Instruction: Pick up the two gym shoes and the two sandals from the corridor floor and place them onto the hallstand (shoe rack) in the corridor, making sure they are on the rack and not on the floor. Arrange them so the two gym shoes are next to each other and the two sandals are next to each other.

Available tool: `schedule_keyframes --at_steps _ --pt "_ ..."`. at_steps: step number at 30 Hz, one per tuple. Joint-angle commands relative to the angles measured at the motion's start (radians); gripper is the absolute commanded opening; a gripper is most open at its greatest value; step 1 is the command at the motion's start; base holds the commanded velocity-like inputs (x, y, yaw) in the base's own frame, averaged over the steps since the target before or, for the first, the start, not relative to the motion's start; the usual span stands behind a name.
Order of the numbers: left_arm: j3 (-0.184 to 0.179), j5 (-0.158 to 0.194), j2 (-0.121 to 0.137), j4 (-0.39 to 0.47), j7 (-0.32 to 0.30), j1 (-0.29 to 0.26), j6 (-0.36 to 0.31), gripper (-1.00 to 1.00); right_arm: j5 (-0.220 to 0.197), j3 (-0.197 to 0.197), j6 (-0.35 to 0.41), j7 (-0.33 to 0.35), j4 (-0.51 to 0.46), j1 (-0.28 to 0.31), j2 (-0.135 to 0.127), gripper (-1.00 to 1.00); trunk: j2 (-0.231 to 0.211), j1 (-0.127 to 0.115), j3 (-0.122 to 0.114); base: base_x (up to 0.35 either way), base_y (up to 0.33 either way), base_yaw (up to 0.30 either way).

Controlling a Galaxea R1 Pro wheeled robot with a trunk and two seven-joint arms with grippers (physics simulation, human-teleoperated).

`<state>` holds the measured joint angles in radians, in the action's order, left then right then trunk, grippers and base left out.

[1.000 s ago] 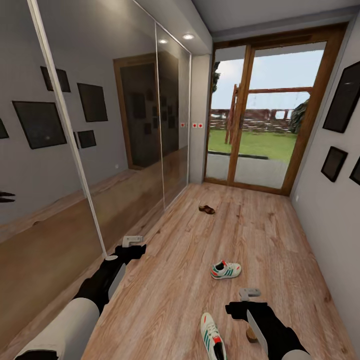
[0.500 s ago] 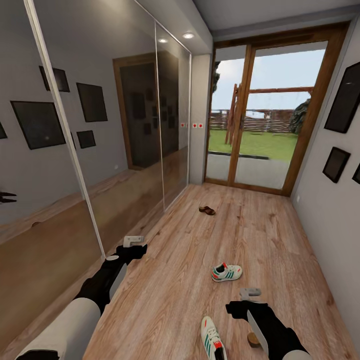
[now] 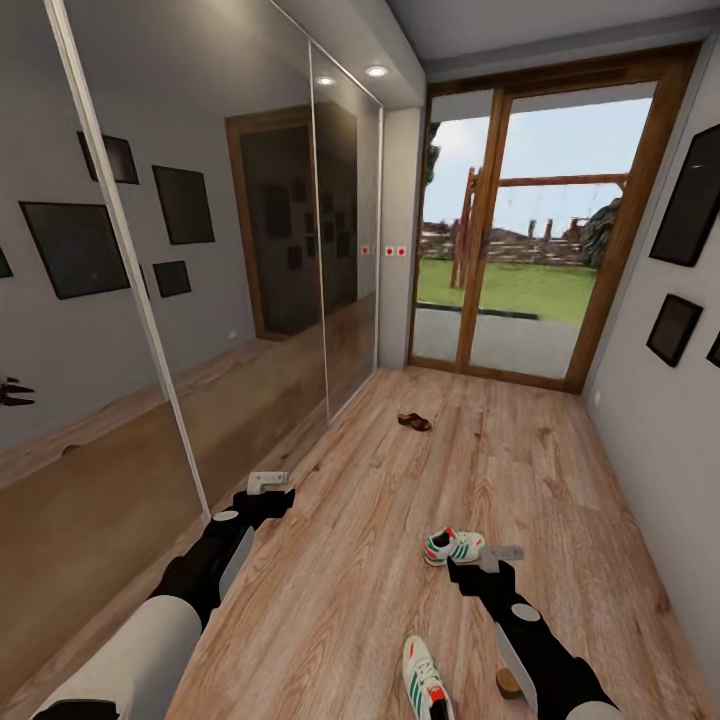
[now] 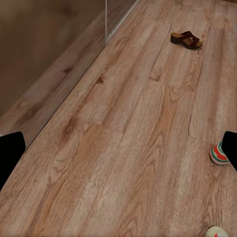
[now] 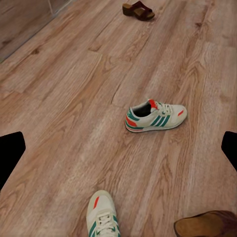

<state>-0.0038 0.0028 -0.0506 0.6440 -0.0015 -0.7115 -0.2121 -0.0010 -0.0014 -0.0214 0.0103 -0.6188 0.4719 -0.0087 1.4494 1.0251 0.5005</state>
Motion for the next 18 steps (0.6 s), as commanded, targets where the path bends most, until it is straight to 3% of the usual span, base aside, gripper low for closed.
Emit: schedule_keyframes --at_steps 1,6,18 --pt "-0.001 0.000 0.000 0.002 0.000 0.000 -0.006 1.00 0.000 0.000 -0.008 0.002 0.000 0.001 0.000 1.00 0.001 0.000 0.001 0.001 0.000 0.000" --pt "-0.001 0.000 0.000 0.002 0.000 0.000 -0.006 1.00 0.001 0.000 -0.011 0.002 0.000 0.001 0.000 1.00 0.001 0.000 0.002 0.000 0.000 0.000" --pt "-0.001 0.000 0.000 0.002 -0.001 0.000 -0.006 1.00 -0.003 -0.001 -0.012 0.002 0.001 0.001 0.000 1.00 0.085 0.046 0.056 0.000 0.000 0.000"
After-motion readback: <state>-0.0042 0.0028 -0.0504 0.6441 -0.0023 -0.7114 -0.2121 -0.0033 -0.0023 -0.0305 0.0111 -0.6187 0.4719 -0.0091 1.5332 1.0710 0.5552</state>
